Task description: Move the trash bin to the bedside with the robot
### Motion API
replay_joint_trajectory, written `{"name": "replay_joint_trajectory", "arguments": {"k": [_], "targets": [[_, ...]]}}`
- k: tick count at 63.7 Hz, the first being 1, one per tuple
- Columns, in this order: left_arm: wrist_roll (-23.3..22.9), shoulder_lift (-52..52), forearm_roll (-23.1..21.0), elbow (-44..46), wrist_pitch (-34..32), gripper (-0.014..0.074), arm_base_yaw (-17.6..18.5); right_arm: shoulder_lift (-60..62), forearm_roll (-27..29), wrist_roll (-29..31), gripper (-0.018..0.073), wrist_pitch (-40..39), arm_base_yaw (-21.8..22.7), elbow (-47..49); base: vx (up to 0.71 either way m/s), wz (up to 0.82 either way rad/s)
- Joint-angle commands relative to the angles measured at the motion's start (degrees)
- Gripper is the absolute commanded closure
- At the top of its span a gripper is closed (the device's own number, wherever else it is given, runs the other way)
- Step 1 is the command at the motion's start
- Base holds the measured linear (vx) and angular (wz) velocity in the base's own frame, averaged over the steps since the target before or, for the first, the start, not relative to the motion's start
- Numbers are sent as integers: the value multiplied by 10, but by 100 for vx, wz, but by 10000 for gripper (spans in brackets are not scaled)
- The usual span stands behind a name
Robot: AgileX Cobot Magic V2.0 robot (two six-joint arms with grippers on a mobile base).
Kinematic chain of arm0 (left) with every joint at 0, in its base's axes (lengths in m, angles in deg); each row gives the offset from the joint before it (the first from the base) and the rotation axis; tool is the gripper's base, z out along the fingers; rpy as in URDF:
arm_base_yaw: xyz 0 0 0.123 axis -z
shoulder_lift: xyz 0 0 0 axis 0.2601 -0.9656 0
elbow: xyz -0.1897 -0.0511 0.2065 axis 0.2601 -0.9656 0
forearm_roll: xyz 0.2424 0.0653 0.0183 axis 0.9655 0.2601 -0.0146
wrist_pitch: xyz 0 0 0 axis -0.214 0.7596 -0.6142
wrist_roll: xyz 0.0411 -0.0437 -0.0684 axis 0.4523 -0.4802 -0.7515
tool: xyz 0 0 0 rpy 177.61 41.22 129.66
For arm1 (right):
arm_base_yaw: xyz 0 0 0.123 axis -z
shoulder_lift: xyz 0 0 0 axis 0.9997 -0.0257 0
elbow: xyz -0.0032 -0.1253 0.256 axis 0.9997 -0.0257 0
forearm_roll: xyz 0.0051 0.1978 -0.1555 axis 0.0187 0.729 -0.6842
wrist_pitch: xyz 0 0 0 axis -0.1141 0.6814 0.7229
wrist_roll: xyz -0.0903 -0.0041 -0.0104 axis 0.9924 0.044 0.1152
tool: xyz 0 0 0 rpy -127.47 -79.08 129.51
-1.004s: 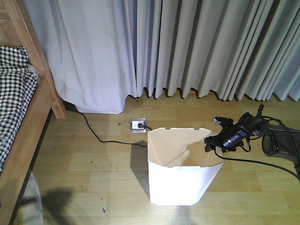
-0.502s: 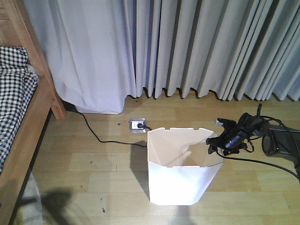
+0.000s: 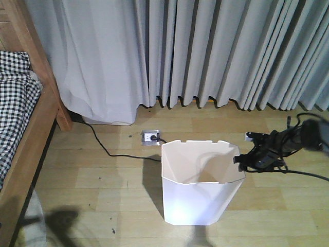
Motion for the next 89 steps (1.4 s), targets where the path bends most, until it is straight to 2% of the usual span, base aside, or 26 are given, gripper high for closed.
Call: {"name": "replay_joint_trajectory", "arguments": {"k": [1,17,27,70,81,89], "targets": [[-2,8,-1,-2,-38,603,2,103,-1,25,41,-73,2,-79,0,0],[-2,8,-1,-2,-38,603,2,323,-1,59,41,-218,2,-324,0,0],[-2,8,-1,-2,-38,603,2,465,-6,60,41,-243,-4,-417,0,0],[-2,8,-1,-2,-38,603,2,1063,6,56,41,-77,-44,-607,0,0],[-2,8,-1,-2,-38,603,2,1241,37,56,41,-85,-44,-672,0,0],[-2,8,-1,-2,-38,603,2,1365,77,56,41,-46,-44,-706,0,0]]}}
